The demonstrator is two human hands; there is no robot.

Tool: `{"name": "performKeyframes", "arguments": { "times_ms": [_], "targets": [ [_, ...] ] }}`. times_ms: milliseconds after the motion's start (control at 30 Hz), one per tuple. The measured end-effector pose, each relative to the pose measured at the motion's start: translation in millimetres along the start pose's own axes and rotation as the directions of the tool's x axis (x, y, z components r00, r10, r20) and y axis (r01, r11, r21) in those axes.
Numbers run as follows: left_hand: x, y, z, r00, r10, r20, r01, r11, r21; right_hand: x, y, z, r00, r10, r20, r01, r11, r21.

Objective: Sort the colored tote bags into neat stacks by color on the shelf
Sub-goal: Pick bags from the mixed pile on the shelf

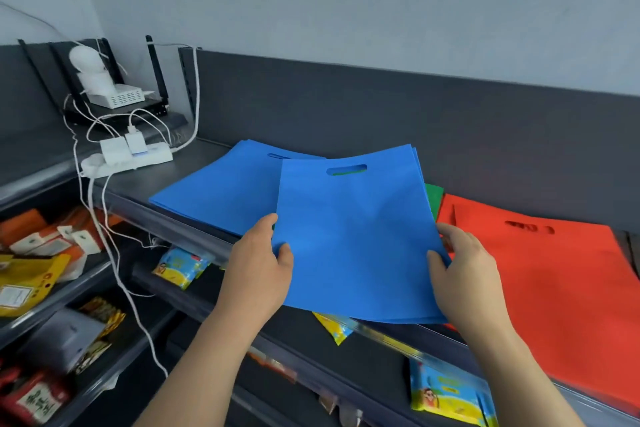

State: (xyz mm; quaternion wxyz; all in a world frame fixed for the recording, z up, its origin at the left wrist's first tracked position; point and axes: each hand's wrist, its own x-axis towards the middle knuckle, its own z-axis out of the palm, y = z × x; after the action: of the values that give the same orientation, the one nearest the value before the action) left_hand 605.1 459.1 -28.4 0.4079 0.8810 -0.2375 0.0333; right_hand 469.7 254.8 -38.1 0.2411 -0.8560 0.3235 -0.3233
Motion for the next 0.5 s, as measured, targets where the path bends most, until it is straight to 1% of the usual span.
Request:
{"name": "performKeyframes", "arguments": {
  "times_ms": [133,367,500],
  "targets": [
    [24.5,-21.7,-12.8,1.000,-0.027,-0.013,0.027,1.000,-0.012,13.7,-20.7,30.3,1.000,0.002,0.016,-0.002,1.000,-0.005],
    [74.8,-51.5,-21.9,0.998,-0.042,-0.045,0.044,0.999,0.029,47.6,-45.9,76.0,0.999,-0.020,0.038,0.021,1.000,-0.013],
    [100.8,-69.1,-26.5,0.997,-0.053,-0.053,0.056,0.997,0.055,64.0,-59.7,98.0,0.998,-0.007,0.064,0.007,1.000,-0.003]
  ]
}}
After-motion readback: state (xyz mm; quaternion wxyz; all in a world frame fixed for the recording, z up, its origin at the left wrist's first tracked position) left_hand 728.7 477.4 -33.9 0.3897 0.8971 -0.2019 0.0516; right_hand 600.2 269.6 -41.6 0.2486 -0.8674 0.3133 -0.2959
